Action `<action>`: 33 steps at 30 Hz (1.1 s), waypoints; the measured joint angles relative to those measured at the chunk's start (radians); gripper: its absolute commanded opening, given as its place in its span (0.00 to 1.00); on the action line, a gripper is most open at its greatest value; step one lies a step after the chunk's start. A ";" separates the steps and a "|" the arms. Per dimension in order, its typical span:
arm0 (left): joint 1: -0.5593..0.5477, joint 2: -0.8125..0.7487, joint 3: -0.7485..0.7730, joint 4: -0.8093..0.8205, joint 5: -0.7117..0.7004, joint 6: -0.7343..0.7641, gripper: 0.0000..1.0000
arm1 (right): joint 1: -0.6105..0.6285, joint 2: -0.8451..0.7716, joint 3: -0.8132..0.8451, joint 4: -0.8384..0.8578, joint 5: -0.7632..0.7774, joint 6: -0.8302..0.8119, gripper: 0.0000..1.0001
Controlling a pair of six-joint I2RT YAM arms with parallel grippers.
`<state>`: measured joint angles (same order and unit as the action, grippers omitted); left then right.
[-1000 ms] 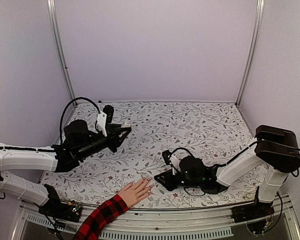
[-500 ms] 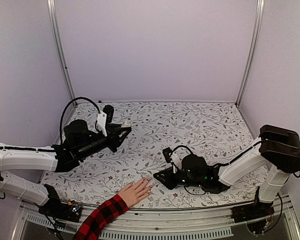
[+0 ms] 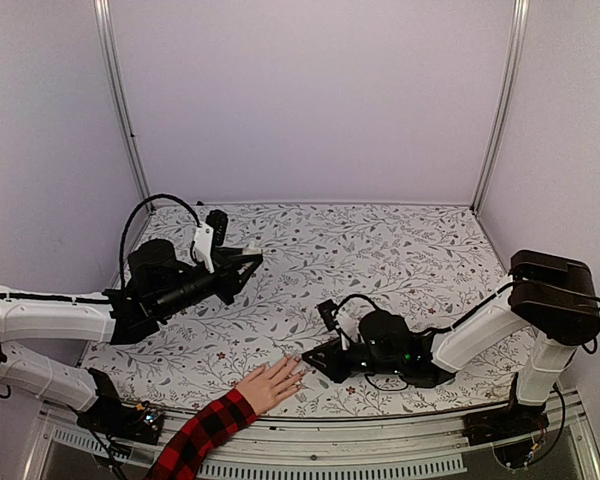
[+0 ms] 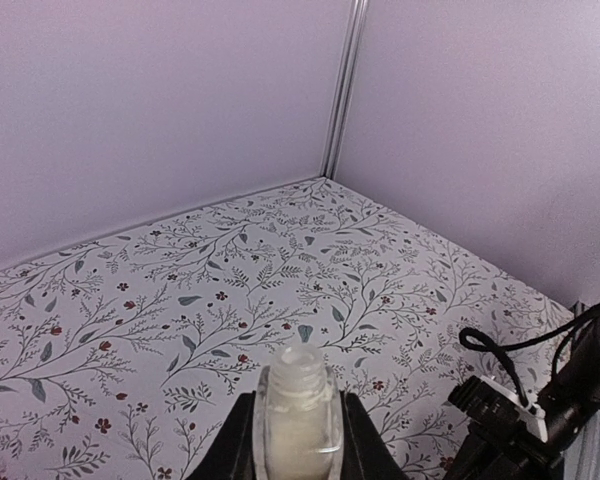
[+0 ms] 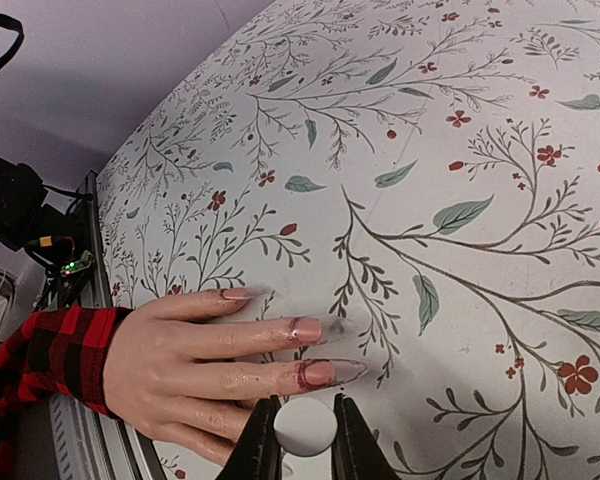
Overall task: Paint the nails
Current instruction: Paint the nail polish on the nail.
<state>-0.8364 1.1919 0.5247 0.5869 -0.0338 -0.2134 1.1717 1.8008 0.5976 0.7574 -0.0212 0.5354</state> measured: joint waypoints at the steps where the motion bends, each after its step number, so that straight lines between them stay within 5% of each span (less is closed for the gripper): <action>1: 0.000 0.000 0.000 0.000 0.000 0.000 0.00 | 0.000 0.003 0.000 0.000 -0.001 0.000 0.00; 33: 0.000 0.000 0.000 0.000 0.000 0.000 0.00 | 0.000 0.031 0.006 -0.001 0.038 -0.001 0.00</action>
<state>-0.8364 1.1919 0.5247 0.5869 -0.0338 -0.2131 1.1717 1.8317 0.6037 0.7567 0.0166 0.5346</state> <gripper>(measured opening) 0.214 0.162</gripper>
